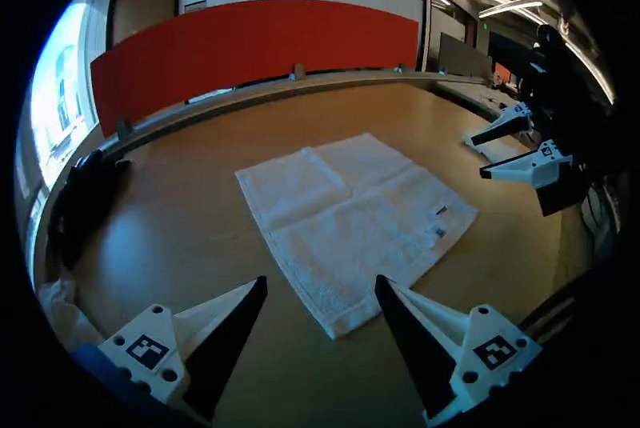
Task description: Fold towel
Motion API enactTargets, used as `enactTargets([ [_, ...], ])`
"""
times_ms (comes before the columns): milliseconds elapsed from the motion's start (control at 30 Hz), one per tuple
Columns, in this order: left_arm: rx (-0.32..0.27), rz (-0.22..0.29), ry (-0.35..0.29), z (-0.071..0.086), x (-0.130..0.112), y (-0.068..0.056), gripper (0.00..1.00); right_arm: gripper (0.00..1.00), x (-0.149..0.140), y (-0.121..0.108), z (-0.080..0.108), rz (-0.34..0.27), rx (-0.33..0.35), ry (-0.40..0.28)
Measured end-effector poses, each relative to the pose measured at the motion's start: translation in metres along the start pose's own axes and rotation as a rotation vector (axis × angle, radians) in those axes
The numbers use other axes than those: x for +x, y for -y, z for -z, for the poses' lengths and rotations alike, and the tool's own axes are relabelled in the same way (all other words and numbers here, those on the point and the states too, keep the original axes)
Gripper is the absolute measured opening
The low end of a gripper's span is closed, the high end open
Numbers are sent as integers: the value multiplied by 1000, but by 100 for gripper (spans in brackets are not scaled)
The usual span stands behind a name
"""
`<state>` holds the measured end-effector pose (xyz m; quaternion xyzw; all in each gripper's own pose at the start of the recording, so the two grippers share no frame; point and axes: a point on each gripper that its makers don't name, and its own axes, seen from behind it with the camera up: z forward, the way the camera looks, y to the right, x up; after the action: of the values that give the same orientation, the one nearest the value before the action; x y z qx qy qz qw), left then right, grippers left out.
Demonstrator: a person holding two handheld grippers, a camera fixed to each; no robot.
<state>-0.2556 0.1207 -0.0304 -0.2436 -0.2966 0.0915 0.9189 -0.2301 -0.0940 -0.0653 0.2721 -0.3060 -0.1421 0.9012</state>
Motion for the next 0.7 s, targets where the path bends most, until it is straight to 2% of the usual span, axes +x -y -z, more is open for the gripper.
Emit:
enactTargets([
  [433, -39, -16, 100, -16, -38, -13, 100, 99, -49, 17, -11, 26, 40, 82],
  [700, -50, -14, 142, -19, -51, -17, 95, 93, -66, 23, -14, 41, 65, 114],
])
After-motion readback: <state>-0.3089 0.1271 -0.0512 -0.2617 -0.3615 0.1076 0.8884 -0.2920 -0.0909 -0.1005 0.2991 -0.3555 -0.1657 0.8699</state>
